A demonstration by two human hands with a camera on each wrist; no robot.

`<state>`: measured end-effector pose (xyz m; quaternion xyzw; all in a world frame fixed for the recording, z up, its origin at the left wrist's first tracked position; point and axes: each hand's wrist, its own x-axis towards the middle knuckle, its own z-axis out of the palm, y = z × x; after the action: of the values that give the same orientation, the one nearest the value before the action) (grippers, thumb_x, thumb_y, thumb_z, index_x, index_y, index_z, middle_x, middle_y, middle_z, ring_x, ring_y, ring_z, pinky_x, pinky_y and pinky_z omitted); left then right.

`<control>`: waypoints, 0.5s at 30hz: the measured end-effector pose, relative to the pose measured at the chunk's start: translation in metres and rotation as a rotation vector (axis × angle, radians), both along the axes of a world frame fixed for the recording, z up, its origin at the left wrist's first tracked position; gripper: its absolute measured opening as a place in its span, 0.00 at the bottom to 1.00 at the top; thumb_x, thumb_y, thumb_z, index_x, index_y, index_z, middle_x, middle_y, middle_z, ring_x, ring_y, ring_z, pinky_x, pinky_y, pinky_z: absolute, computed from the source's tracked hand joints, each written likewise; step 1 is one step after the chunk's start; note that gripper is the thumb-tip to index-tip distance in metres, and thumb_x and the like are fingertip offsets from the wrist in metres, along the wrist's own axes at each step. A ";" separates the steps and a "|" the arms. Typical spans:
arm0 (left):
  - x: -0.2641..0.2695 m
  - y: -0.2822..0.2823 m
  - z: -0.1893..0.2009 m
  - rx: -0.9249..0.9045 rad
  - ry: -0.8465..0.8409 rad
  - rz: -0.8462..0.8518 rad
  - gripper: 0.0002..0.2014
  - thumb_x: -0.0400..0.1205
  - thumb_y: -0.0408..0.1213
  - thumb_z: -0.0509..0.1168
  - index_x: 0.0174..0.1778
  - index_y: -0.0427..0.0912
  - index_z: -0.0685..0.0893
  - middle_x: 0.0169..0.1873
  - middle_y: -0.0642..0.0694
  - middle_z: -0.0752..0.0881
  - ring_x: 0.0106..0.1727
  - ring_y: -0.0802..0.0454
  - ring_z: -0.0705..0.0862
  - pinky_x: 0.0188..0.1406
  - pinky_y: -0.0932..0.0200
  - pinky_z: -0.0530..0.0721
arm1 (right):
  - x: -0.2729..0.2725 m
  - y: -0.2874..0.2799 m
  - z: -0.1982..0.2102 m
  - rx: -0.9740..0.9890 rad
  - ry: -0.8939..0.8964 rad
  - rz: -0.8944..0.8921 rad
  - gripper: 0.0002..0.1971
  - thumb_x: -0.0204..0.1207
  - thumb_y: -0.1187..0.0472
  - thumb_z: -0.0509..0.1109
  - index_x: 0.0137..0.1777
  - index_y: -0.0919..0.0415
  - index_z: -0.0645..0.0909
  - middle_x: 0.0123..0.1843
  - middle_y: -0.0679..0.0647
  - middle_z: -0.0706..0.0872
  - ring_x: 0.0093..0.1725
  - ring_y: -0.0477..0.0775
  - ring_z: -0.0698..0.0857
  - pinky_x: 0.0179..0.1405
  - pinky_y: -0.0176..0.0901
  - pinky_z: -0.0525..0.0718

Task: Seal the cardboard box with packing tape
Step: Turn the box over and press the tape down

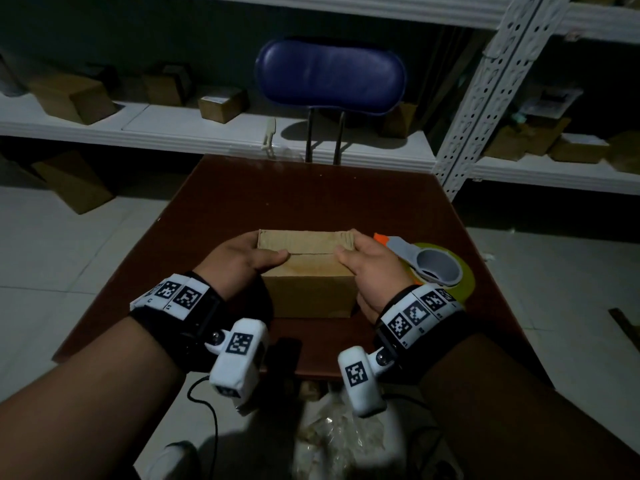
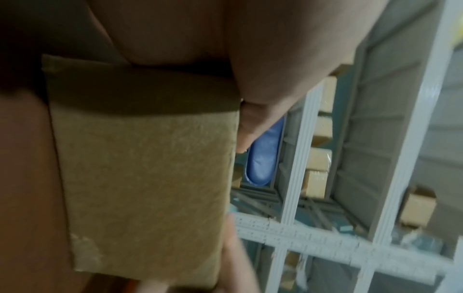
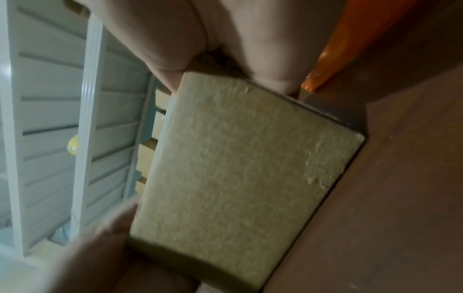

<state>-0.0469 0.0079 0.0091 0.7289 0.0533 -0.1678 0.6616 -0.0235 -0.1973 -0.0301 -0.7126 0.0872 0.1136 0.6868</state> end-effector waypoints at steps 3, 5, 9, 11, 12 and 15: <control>0.004 0.002 0.004 0.015 0.071 0.062 0.10 0.83 0.30 0.66 0.57 0.43 0.87 0.53 0.42 0.92 0.49 0.47 0.91 0.38 0.64 0.86 | -0.002 -0.001 0.003 0.082 0.033 -0.061 0.46 0.64 0.50 0.77 0.85 0.55 0.68 0.80 0.58 0.78 0.77 0.60 0.79 0.77 0.65 0.76; 0.004 0.001 0.007 0.007 0.121 0.129 0.06 0.84 0.30 0.64 0.47 0.44 0.85 0.52 0.37 0.89 0.39 0.48 0.90 0.30 0.63 0.84 | -0.003 0.002 0.005 0.057 0.039 -0.066 0.39 0.63 0.45 0.77 0.78 0.51 0.78 0.72 0.56 0.85 0.70 0.60 0.85 0.74 0.65 0.80; -0.006 -0.013 0.016 -0.080 0.184 0.226 0.21 0.80 0.61 0.65 0.31 0.50 0.88 0.30 0.44 0.91 0.30 0.47 0.90 0.29 0.60 0.86 | -0.011 0.013 0.021 -0.117 0.038 -0.044 0.27 0.64 0.27 0.68 0.56 0.44 0.84 0.58 0.50 0.89 0.60 0.57 0.87 0.69 0.65 0.81; -0.003 -0.015 0.007 0.081 0.165 0.219 0.33 0.64 0.76 0.69 0.45 0.49 0.90 0.48 0.42 0.92 0.46 0.44 0.91 0.53 0.48 0.87 | -0.017 0.018 0.024 -0.173 0.035 -0.043 0.27 0.70 0.29 0.68 0.59 0.47 0.81 0.55 0.51 0.88 0.55 0.56 0.87 0.62 0.61 0.84; -0.003 -0.017 0.002 0.183 0.130 0.204 0.43 0.57 0.80 0.70 0.56 0.47 0.88 0.56 0.42 0.90 0.53 0.44 0.89 0.58 0.44 0.85 | -0.019 0.020 0.024 -0.190 0.021 -0.049 0.24 0.74 0.32 0.69 0.59 0.49 0.80 0.53 0.51 0.88 0.52 0.55 0.88 0.57 0.57 0.85; -0.002 -0.018 -0.007 0.389 0.056 0.249 0.49 0.61 0.76 0.72 0.67 0.40 0.80 0.55 0.40 0.88 0.53 0.42 0.87 0.47 0.50 0.82 | -0.020 0.022 0.022 -0.245 -0.027 -0.054 0.14 0.80 0.42 0.71 0.55 0.51 0.79 0.50 0.51 0.88 0.47 0.54 0.88 0.44 0.50 0.85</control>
<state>-0.0486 -0.0102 0.0021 0.8256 0.1923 -0.0914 0.5225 -0.0435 -0.1755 -0.0084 -0.7900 0.1104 0.0739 0.5986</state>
